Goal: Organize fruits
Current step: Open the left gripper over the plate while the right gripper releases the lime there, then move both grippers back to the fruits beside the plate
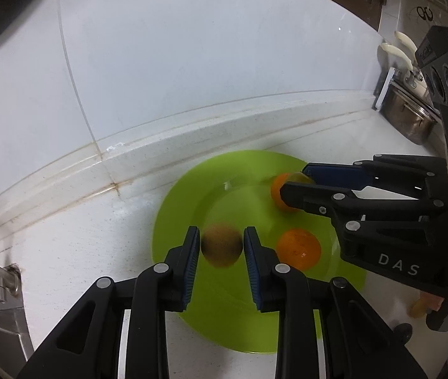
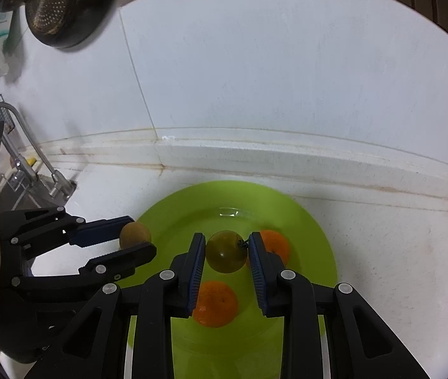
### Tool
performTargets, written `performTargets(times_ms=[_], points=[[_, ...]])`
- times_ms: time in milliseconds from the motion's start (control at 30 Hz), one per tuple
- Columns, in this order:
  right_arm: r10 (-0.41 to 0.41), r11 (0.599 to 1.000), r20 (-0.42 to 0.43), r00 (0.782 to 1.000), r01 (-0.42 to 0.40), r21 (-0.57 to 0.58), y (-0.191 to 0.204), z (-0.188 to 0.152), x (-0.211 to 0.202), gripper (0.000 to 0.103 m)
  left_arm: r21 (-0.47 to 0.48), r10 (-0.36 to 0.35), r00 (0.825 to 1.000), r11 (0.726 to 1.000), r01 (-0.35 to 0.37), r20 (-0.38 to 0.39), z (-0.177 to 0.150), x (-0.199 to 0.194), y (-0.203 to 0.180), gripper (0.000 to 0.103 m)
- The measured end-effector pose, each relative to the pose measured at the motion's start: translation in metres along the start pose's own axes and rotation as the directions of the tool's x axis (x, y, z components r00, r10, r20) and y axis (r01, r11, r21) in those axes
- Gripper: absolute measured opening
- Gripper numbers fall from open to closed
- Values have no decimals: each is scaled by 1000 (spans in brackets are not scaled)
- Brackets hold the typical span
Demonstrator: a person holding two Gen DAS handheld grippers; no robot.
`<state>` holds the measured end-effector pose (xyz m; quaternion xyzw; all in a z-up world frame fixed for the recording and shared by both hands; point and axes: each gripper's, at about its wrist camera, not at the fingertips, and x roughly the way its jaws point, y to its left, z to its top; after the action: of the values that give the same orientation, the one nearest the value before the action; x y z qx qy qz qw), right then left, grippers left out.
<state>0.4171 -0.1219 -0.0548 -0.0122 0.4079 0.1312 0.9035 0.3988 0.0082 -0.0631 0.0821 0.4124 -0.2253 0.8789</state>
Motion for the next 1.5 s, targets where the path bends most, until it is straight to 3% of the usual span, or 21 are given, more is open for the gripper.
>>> performTargets(times_ms=[67,133,633,700,900,1000,1233,1500], points=[[-4,1000,-4,1000,4,6,-2,0,1,30,-1,11,1000,1000,-11,5,0,-2,1,38],[-8,1000,0,1000,8,17,-4,0,0,38,-4,15,1000,1000,-15,8,0,-4,3,39],[-39,999,106,994,38,11,10,-11,-63,41,-45,106,985,994,-101,134,-5,-76,-5,59],[-41,999,133,990,40,10,15,-14,-79,47,-40,121,981,992,-117,154,-8,-89,-10,59],[-43,999,197,979,45,-6,30,-24,-118,48,-47,144,965,989,-137,219,-22,-128,-17,64],[-46,999,226,973,51,-16,39,-31,-136,54,-50,145,959,989,-137,243,-31,-146,-20,66],[-45,998,274,961,57,-36,63,-51,-166,54,-64,162,946,987,-150,282,-62,-181,-23,68],[-86,987,341,936,128,-102,95,-79,-191,54,-50,169,938,986,-162,302,-93,-207,-24,68]])
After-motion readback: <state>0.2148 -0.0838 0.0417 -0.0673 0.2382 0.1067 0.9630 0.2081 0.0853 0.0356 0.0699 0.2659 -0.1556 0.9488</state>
